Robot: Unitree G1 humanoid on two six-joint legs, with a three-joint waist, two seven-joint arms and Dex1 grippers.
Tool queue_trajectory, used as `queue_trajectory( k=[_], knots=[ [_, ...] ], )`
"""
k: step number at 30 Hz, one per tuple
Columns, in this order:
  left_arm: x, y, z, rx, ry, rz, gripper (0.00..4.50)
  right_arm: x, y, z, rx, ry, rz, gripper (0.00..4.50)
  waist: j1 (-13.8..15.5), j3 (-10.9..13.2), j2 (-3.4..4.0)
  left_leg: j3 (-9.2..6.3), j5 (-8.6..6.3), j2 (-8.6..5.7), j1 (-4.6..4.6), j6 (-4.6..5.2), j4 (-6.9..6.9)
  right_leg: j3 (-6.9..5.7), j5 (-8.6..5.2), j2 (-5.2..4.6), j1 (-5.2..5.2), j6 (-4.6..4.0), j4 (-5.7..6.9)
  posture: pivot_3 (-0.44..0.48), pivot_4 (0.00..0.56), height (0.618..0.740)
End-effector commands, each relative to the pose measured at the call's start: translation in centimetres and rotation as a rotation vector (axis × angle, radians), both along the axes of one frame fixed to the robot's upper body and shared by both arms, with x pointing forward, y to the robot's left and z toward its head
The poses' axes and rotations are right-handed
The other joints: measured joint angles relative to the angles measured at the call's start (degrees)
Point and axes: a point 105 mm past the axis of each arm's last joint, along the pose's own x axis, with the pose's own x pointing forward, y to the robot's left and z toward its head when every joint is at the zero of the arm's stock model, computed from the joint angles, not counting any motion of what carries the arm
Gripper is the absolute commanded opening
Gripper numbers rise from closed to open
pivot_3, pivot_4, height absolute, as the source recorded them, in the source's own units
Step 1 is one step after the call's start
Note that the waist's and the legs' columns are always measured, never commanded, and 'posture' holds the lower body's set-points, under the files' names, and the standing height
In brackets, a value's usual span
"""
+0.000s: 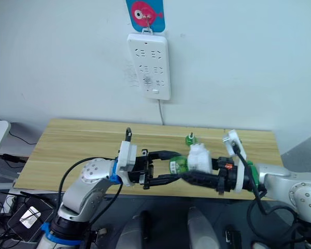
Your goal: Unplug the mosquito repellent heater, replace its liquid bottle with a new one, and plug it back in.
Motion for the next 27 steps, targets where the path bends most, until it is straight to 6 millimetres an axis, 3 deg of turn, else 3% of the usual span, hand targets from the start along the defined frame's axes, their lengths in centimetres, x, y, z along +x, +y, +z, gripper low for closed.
queue_trajectory(
  k=[1, 8, 14, 17, 20, 22, 25, 27],
  knots=[
    [-0.1, -0.4, 1.0, -0.027, -0.053, 0.007, 2.35, -1.3, 0.6, 0.8, 0.008, -0.041, 0.079, 4.50, 0.0, 0.0, 0.00, 0.01, 0.00, 0.00, 0.01, 0.00, 0.00, 0.01, 0.00, 0.00, 0.00, 0.00, 0.01, -0.238, 0.261, 0.724],
    [0.1, -0.6, 1.4, -0.060, -0.097, 0.043, 2.35, -0.9, -0.3, 0.4, -0.056, -0.088, 0.056, 4.50, 0.0, 0.0, 0.00, -0.02, 0.00, -0.01, 0.01, 0.00, 0.04, -0.01, 0.00, 0.00, 0.03, 0.00, 0.01, -0.245, 0.263, 0.724],
    [0.7, -0.8, 2.0, -0.094, -0.117, 0.083, 2.35, -1.9, -1.2, -0.8, -0.197, -0.173, 0.089, 4.50, 0.2, 0.0, 0.01, -0.06, 0.00, -0.02, 0.00, 0.00, 0.08, -0.05, 0.00, -0.01, 0.07, 0.01, 0.00, -0.246, 0.263, 0.724],
    [0.6, -0.7, 1.8, -0.079, -0.106, 0.073, 2.35, -2.1, -2.6, -1.7, -0.243, -0.237, 0.039, 4.50, 0.6, 0.0, 0.01, -0.11, 0.00, 0.00, 0.01, 0.00, 0.08, -0.13, 0.00, 0.00, 0.08, 0.01, 0.00, -0.247, 0.266, 0.724],
    [0.4, -0.4, 1.5, -0.052, -0.061, 0.049, 2.35, -2.2, -5.4, -2.7, -0.337, -0.227, 0.003, 3.88, 0.9, 0.0, 0.02, -0.14, 0.00, -0.01, 0.01, 0.00, 0.11, -0.18, -0.01, -0.01, 0.10, 0.01, -0.01, -0.256, 0.270, 0.724],
    [0.1, -0.2, 1.3, -0.030, -0.020, 0.022, 2.35, -1.8, -7.1, -2.5, -0.362, -0.214, -0.026, 3.15, 0.9, 0.0, 0.01, -0.11, 0.00, -0.03, 0.04, 0.00, 0.16, -0.15, -0.01, -0.04, 0.16, 0.00, -0.02, -0.264, 0.270, 0.724],
    [-0.5, -0.2, 1.1, 0.008, 0.039, -0.048, 2.35, 0.8, -9.3, -0.8, -0.359, -0.276, -0.136, 2.04, 0.5, 0.0, 0.00, -0.11, 0.00, -0.01, 0.08, 0.00, 0.39, -0.15, -0.07, -0.04, 0.26, -0.19, -0.02, -0.272, 0.268, 0.724],
    [-1.0, -0.3, 1.1, 0.028, 0.064, -0.095, 2.35, 2.3, -9.0, -0.4, -0.332, -0.303, -0.152, 1.25, -0.2, 0.0, 0.01, -0.09, 0.00, -0.02, 0.13, 0.00, 0.47, -0.09, -0.08, -0.04, 0.34, -0.25, -0.02, -0.276, 0.267, 0.724]
  ],
)
